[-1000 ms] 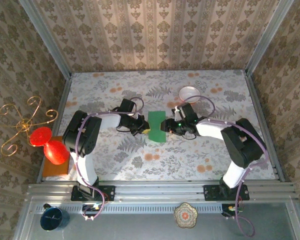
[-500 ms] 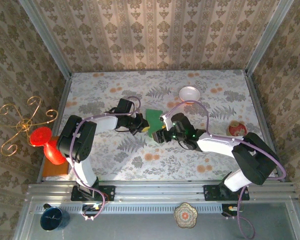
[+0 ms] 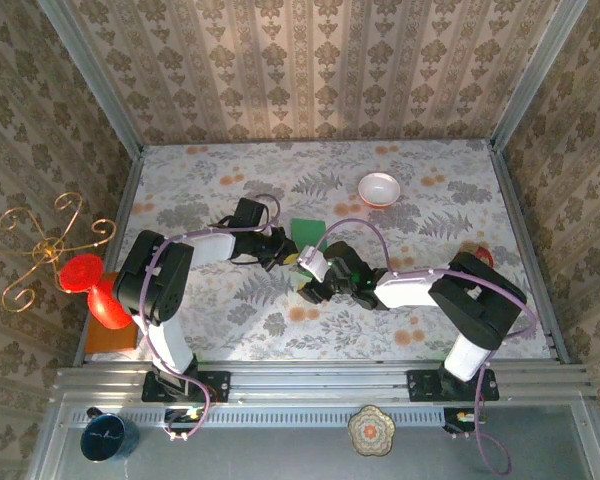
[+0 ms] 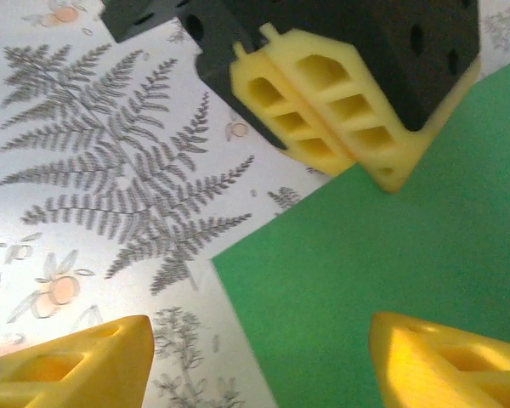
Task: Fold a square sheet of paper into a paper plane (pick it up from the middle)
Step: Third fold the triangle at the center of the table.
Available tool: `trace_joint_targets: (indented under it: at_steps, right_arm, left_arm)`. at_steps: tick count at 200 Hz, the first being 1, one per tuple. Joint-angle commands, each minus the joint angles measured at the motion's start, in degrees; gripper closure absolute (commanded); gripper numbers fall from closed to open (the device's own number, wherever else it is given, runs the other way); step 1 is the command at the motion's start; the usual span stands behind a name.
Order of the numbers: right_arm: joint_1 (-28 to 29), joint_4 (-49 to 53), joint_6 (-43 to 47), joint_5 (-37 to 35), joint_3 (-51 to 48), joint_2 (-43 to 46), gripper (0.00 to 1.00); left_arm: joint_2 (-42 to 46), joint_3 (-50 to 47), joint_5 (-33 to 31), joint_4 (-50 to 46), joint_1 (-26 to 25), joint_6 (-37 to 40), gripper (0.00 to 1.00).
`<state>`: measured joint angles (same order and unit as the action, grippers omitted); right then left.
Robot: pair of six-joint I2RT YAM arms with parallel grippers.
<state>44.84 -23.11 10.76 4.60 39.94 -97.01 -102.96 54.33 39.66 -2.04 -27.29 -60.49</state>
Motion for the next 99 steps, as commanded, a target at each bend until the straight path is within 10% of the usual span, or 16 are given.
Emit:
trace_joint_targets:
  at_steps: [1,99]
  right_arm:
    - [-0.04,-3.76,3.27,-4.68,0.29,-1.41,0.35]
    - [-0.05,-6.51,3.07,-6.10,-1.71,1.47,0.54]
  left_arm:
    - [1.27,-0.71,0.24,0.59,0.17,-1.34,0.93]
    - [1.22,-1.06,0.24,0.81,0.05,-1.39,0.93]
